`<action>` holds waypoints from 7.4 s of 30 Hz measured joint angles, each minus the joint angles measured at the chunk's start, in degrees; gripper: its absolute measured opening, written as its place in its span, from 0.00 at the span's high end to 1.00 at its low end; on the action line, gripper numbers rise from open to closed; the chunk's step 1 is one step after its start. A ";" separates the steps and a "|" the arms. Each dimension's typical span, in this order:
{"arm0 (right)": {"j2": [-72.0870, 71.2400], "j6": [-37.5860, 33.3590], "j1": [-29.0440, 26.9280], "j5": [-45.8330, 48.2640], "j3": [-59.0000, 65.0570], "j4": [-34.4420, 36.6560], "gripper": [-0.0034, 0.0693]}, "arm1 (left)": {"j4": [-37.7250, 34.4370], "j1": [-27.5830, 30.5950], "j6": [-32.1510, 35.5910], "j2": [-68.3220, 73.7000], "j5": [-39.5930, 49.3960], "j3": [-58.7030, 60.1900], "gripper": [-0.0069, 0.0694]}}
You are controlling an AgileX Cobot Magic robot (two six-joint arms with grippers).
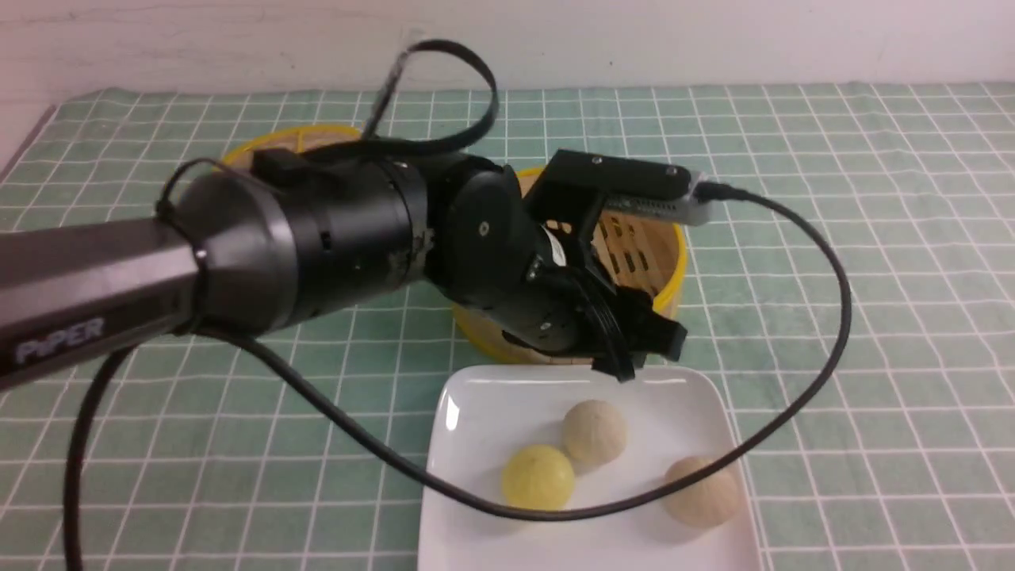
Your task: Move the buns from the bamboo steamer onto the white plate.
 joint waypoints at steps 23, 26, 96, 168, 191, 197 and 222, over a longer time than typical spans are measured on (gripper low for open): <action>-0.12 0.76 0.00 -36.64 12.35 3.15 0.97 | 0.18 -0.04 0.00 -3.18 0.47 0.00 0.39; -0.12 0.80 0.00 -36.64 12.35 3.15 0.97 | 0.18 -0.04 0.00 -3.18 0.47 0.00 0.49; -20.09 0.84 -25.70 -38.33 35.75 2.94 0.92 | 26.34 -0.04 -35.23 -82.62 -6.09 47.09 0.89; -20.09 0.90 -25.70 -38.33 35.75 3.10 0.81 | 19.24 40.95 -11.30 -98.24 -8.19 74.73 0.80; -20.09 0.90 -25.70 -38.33 35.75 3.10 0.77 | 19.24 40.95 -11.30 -98.24 -8.19 74.73 0.80; -20.09 0.90 -25.70 -38.33 35.75 3.10 0.76 | 19.24 40.95 -11.24 -98.24 -8.19 74.73 0.80; -20.09 0.90 -25.70 -38.33 35.75 3.10 0.71 | 19.24 40.95 -11.19 -98.24 -8.19 74.73 0.78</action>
